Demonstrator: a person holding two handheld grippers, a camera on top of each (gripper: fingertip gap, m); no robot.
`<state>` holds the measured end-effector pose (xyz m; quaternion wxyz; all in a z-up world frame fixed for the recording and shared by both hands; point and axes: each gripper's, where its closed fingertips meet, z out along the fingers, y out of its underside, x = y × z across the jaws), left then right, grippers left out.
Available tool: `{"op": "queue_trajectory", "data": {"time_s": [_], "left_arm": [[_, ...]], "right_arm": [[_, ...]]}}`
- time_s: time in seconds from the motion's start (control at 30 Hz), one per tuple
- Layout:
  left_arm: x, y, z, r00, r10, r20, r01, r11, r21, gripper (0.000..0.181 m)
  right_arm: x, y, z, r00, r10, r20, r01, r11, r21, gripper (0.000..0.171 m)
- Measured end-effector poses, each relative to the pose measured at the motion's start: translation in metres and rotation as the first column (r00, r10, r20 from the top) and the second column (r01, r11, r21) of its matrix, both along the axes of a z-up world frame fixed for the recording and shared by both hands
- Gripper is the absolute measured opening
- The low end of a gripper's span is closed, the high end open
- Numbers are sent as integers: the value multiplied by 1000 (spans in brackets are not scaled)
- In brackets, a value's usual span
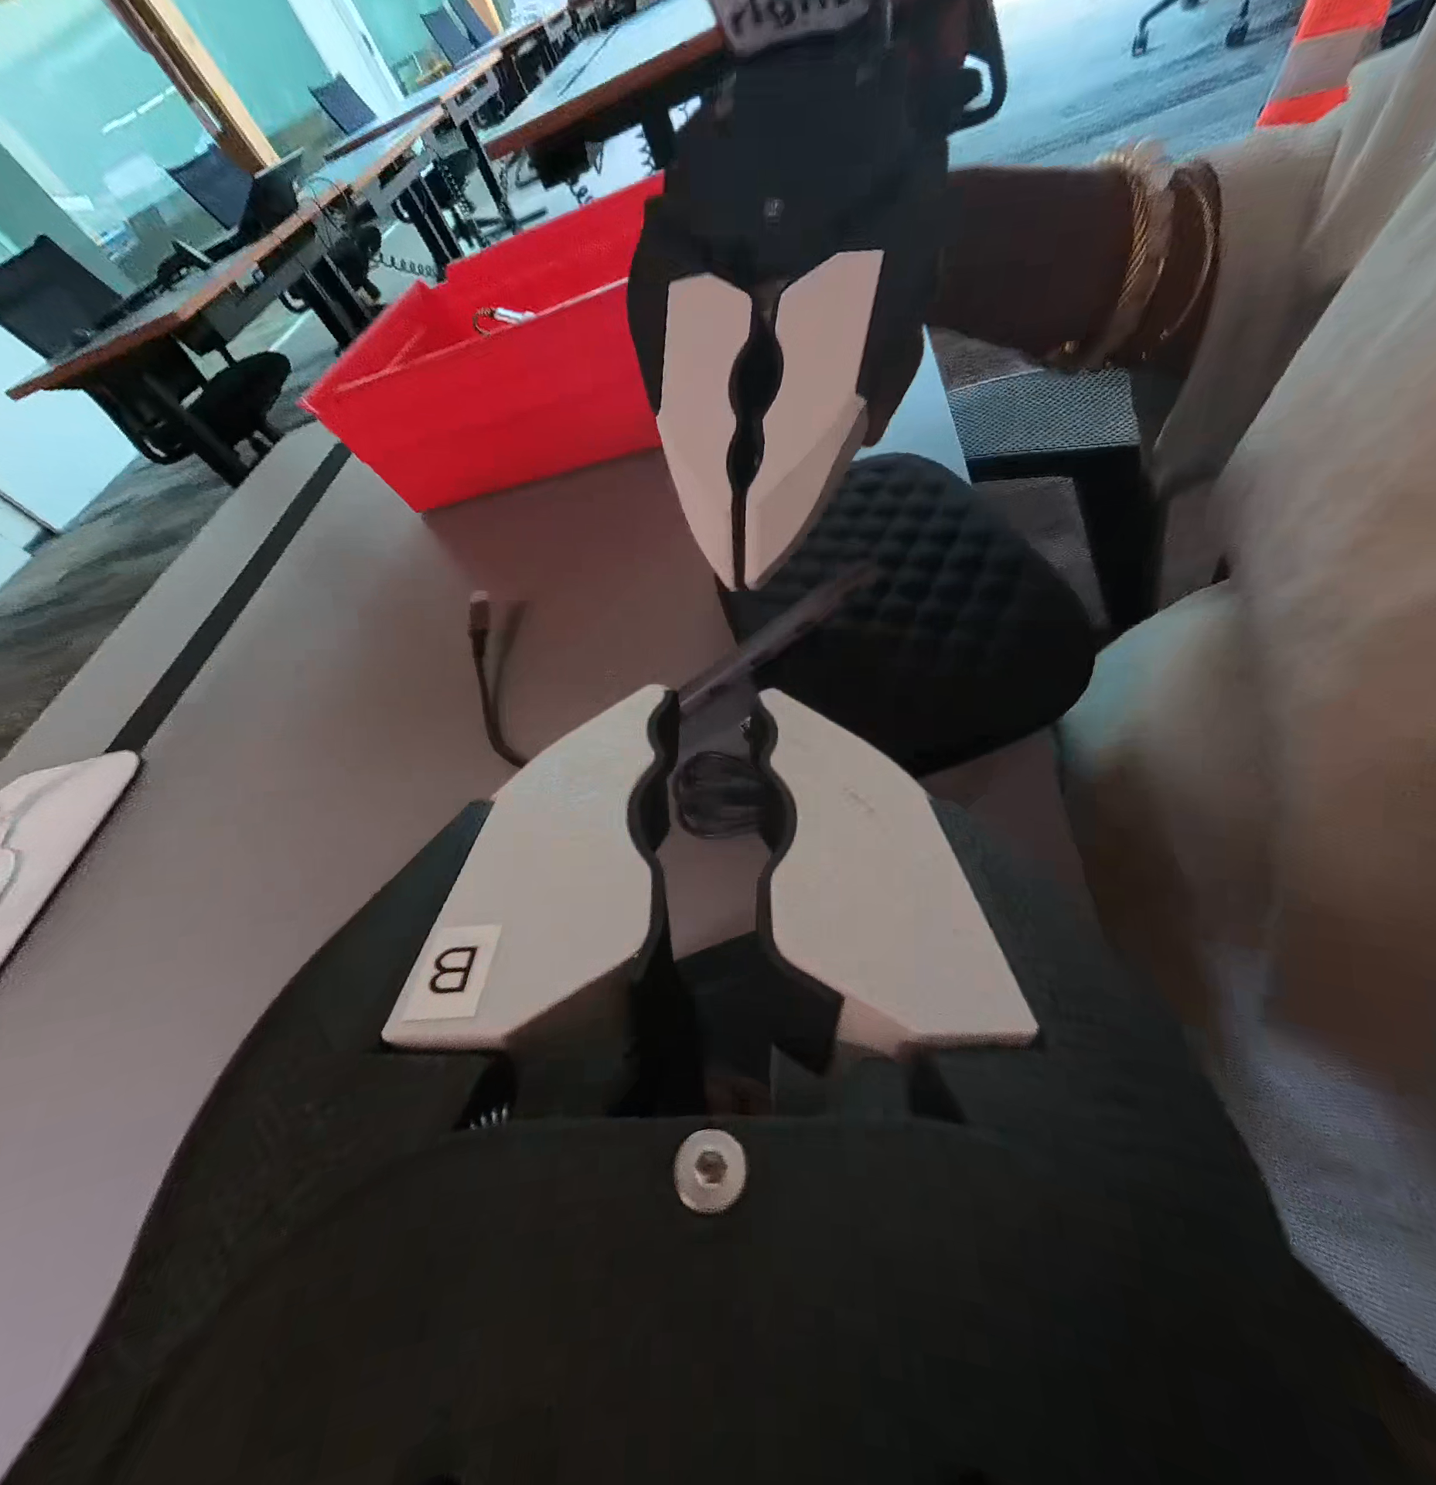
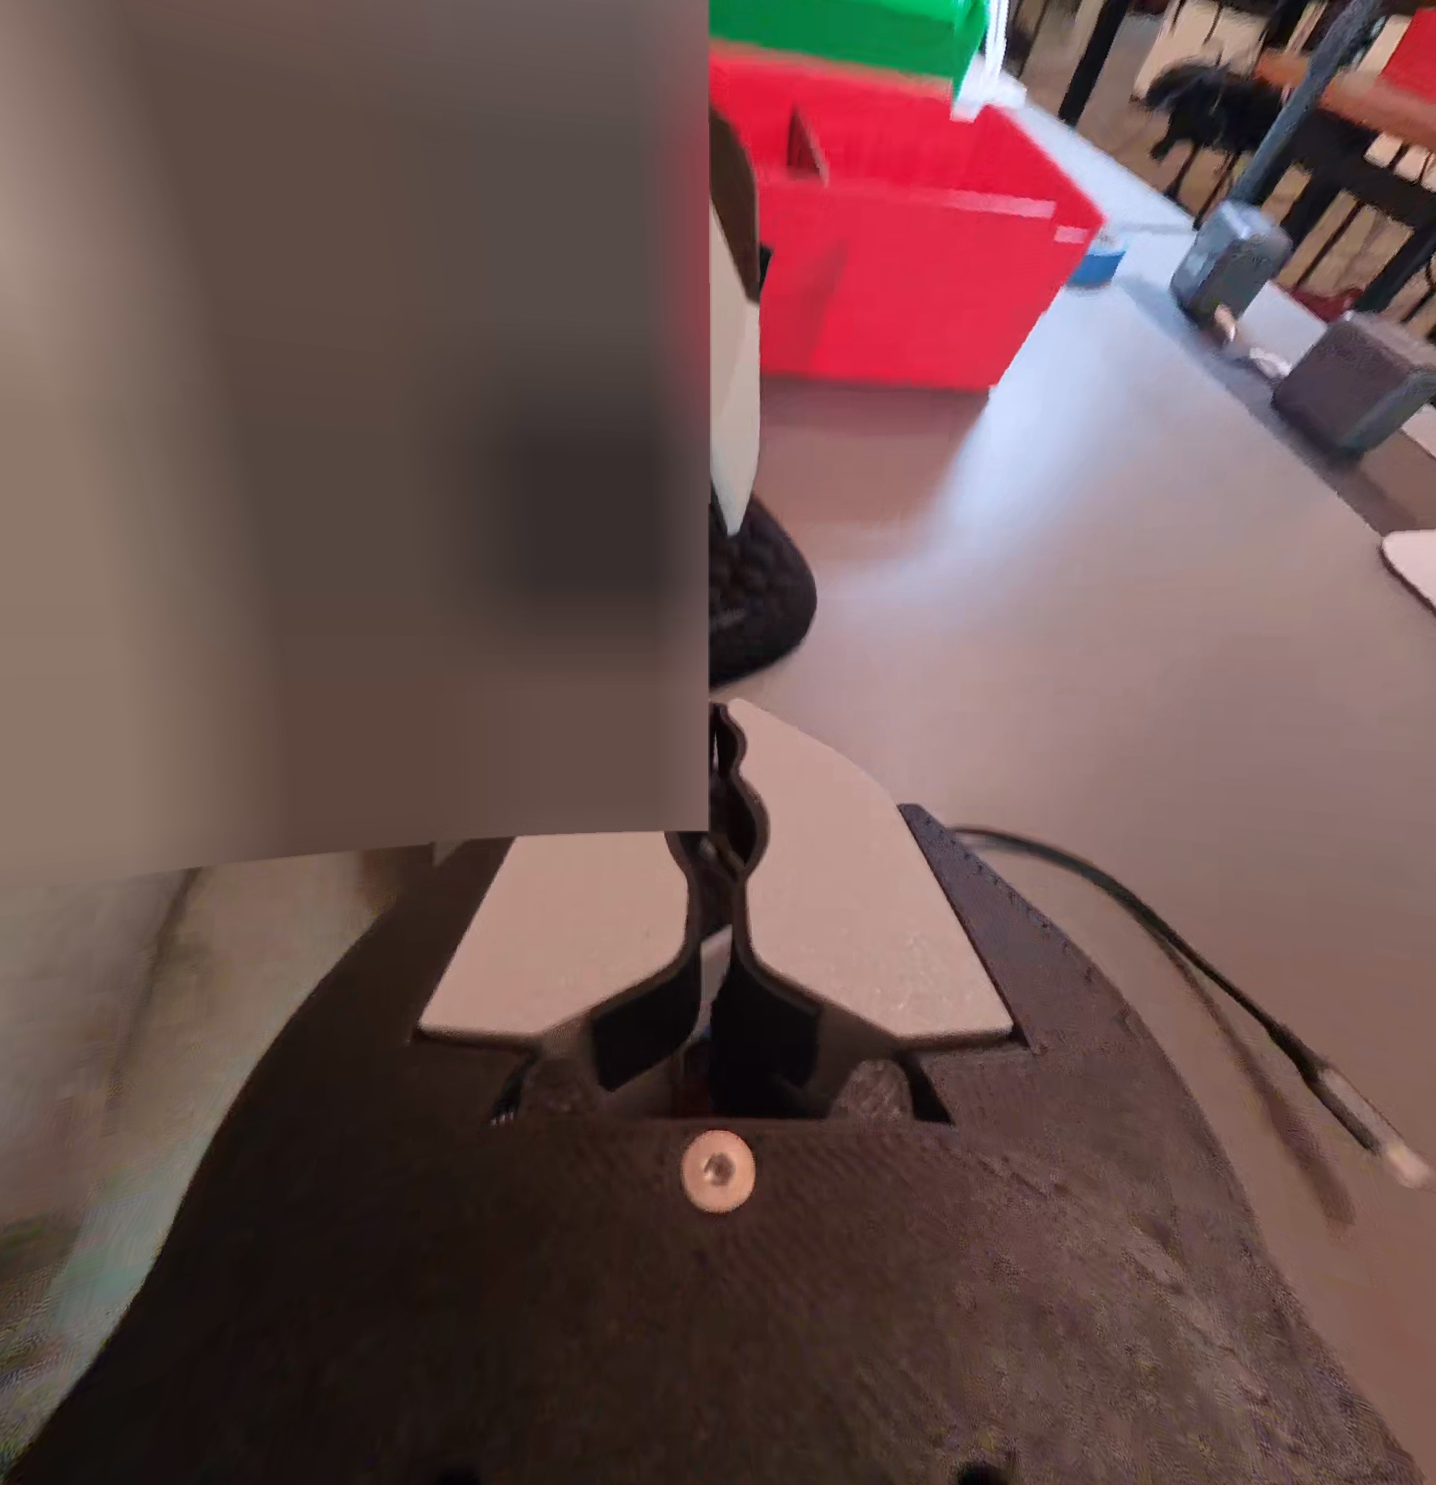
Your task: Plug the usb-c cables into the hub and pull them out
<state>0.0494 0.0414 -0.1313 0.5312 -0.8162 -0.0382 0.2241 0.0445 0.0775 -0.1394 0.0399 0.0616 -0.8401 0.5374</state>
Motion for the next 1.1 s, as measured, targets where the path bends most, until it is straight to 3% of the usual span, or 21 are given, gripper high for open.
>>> {"op": "queue_trajectory", "data": {"time_s": [0.03,0.17,0.23,0.33,0.47,0.57,0.73,1.1], "left_arm": [[1,1,-5,1000,10,22,-10,1000,11,17],[6,21,-24,983,27,183,-32,999,24,16],[6,32,-42,972,55,229,-41,997,-68,17],[-17,21,-71,933,285,219,-224,937,-267,29],[-15,14,-86,845,412,341,-296,892,-341,22],[-14,12,-91,815,411,409,-277,896,-348,22],[-14,7,-86,841,366,398,-257,919,-301,8],[-10,0,-72,871,327,365,-249,937,-246,6]], "right_arm": [[0,5,-9,999,3,-41,0,998,68,12],[9,17,-29,995,96,-21,-86,955,283,23],[7,14,-25,994,108,9,-106,954,279,26],[-2,9,-19,997,71,-16,-65,969,239,27],[-5,7,-21,999,26,-25,-21,981,195,27],[-4,7,-25,1000,22,-19,-18,981,192,27],[-3,5,-32,999,44,-21,-39,974,222,27],[-13,-13,-66,986,143,89,-168,863,477,26]]}}
